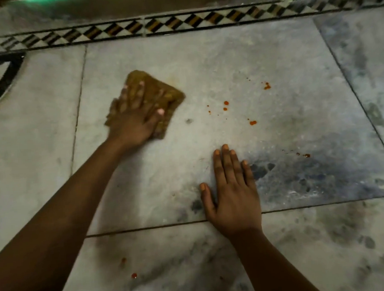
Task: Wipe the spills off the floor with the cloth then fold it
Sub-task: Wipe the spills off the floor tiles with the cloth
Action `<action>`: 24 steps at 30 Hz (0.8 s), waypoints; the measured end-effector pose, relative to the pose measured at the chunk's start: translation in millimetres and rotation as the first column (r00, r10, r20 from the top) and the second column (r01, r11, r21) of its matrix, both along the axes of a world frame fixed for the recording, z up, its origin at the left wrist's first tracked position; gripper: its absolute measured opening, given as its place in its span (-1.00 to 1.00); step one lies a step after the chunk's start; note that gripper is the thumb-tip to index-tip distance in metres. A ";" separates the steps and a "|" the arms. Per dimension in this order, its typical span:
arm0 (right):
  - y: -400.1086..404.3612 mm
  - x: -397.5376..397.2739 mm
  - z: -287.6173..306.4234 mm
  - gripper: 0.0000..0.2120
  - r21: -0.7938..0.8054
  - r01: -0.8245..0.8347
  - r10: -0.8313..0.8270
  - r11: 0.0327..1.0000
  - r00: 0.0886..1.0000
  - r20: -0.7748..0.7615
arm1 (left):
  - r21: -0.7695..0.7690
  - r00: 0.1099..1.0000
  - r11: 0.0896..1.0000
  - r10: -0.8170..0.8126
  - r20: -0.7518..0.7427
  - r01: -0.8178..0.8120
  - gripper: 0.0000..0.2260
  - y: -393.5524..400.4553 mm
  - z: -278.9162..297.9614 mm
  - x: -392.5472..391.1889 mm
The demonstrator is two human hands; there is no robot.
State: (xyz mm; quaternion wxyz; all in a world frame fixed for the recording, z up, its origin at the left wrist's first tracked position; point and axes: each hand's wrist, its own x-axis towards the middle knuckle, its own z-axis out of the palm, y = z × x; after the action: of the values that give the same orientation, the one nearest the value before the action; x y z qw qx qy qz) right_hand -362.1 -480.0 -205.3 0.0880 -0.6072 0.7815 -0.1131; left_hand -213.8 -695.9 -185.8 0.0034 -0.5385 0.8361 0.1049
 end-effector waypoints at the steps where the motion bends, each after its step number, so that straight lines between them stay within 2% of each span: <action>1: 0.0 -0.1 -0.1 -0.34 0.001 0.001 -0.001 1.000 1.000 0.000 | 0.017 0.996 0.996 0.089 0.027 -0.090 -0.50 -10.5 2.0 13.2; 4: 0.5 0.7 -1.0 -0.35 0.006 0.002 -0.002 1.000 1.000 0.002 | 0.139 0.926 0.916 0.374 0.044 -0.377 -0.39 -64.5 3.5 14.6; 6: 0.6 0.9 -1.4 -0.35 0.001 0.001 -0.001 1.000 1.000 0.008 | 0.200 0.887 0.869 0.462 -0.003 -0.452 -0.23 -84.4 4.1 -11.0; 8: 0.5 0.5 -2.2 -0.35 -0.005 0.000 0.000 1.000 1.000 0.002 | 0.190 0.925 0.910 0.380 -0.019 -0.370 -0.22 -74.7 2.8 -42.1; 10: 0.0 0.6 -1.6 -0.34 -0.008 0.003 -0.003 1.000 1.000 0.001 | 0.129 0.982 0.974 0.187 -0.004 -0.185 -0.35 -38.5 5.5 -60.1; 13: -0.1 0.7 -0.3 -0.34 -0.018 0.002 -0.002 1.000 1.000 0.008 | 0.041 1.000 0.999 0.001 0.007 -0.001 -0.54 14.8 2.6 -35.6; 15: 0.5 0.5 -1.1 -0.34 -0.029 0.000 0.001 1.000 1.000 0.017 | 0.033 0.999 0.999 0.037 0.017 -0.038 -0.54 23.3 2.2 0.8; 17: 1.2 0.2 -2.7 -0.34 -0.037 -0.006 0.007 0.999 1.000 0.024 | 0.088 0.979 0.975 0.204 0.025 -0.205 -0.46 6.1 -1.9 29.2; 19: -0.8 0.9 -3.1 -0.34 -0.051 -0.004 0.005 0.999 1.000 0.022 | 0.161 0.913 0.901 0.408 0.000 -0.402 -0.30 -17.8 -1.8 30.2; 20: 0.4 1.3 -3.9 -0.34 -0.056 -0.003 0.004 0.998 1.000 0.020 | 0.188 0.888 0.873 0.459 -0.009 -0.450 -0.26 -23.5 -1.4 18.9; 22: 1.0 1.6 -4.5 -0.33 -0.059 -0.011 0.012 0.998 1.000 0.022 | 0.233 0.896 0.875 0.442 -0.029 -0.424 -0.28 -21.5 2.9 -15.7; 24: 3.0 0.2 -2.3 -0.31 -0.040 -0.028 0.029 0.999 0.999 0.023 | 0.207 0.956 0.936 0.294 -0.018 -0.284 -0.39 5.0 10.2 -52.4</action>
State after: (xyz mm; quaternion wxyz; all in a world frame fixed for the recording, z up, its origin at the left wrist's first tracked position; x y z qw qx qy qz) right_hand -361.9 -477.0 -207.7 0.0866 -0.6187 0.7691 -0.1346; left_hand -266.2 -690.8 -175.6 0.0221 -0.6496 0.7326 0.2018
